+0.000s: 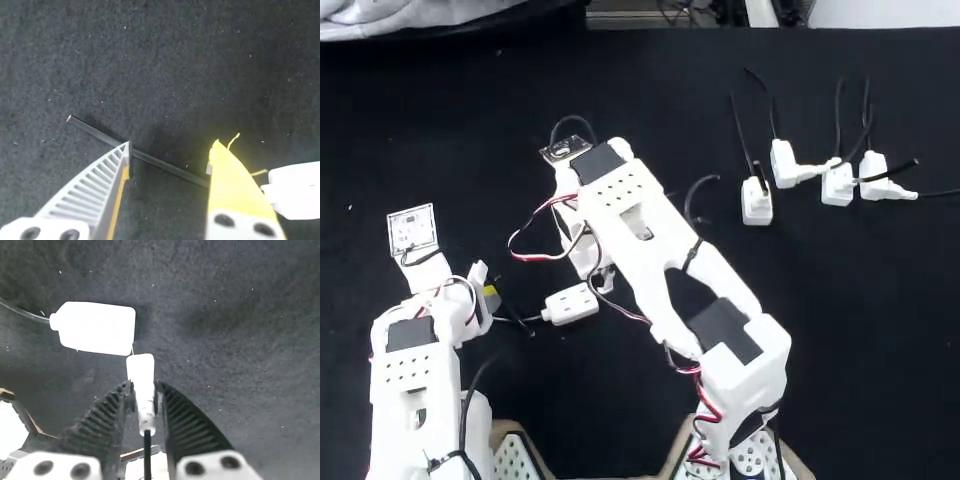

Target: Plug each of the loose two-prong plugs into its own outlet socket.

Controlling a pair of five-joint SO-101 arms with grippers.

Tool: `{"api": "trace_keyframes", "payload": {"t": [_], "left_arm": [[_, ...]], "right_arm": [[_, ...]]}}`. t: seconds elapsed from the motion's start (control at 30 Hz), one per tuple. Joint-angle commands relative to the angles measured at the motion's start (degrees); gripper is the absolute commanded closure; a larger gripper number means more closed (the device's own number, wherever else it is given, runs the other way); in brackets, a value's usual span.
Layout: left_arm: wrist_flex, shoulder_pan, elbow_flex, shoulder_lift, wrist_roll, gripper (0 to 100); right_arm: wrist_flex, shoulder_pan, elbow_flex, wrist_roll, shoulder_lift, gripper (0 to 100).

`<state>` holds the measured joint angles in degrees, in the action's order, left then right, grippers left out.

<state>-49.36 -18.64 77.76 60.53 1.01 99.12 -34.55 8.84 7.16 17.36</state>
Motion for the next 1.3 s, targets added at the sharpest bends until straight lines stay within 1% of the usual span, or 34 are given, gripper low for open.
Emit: {"api": "trace_keyframes", "payload": {"t": [0.0, 0.17, 0.4, 0.5, 0.7, 0.9, 1.27], "left_arm": [[0.79, -0.04, -0.13, 0.97, 0.26, 75], [0.79, -0.04, -0.13, 0.97, 0.26, 75], [0.79, -0.40, -0.22, 0.97, 0.26, 75], [0.79, -0.48, -0.22, 0.97, 0.26, 75], [0.79, -0.48, -0.22, 0.97, 0.35, 75], [0.79, -0.13, -0.22, 0.97, 0.53, 75], [0.79, -0.48, -0.22, 0.97, 0.53, 75]], "right_arm": [[1.58, -0.35, 2.95, 0.79, -0.31, 98.7], [1.58, -0.35, 2.95, 0.79, 0.04, 98.7], [1.85, -0.35, 3.12, 0.88, 5.05, 98.8], [1.67, -0.79, 4.00, 2.02, 5.05, 98.8], [1.85, -4.40, 5.23, 2.73, 2.86, 98.8], [1.76, -4.75, 4.88, 2.55, 0.92, 98.7], [1.67, -4.84, 6.11, 2.81, 7.34, 98.7]]}}
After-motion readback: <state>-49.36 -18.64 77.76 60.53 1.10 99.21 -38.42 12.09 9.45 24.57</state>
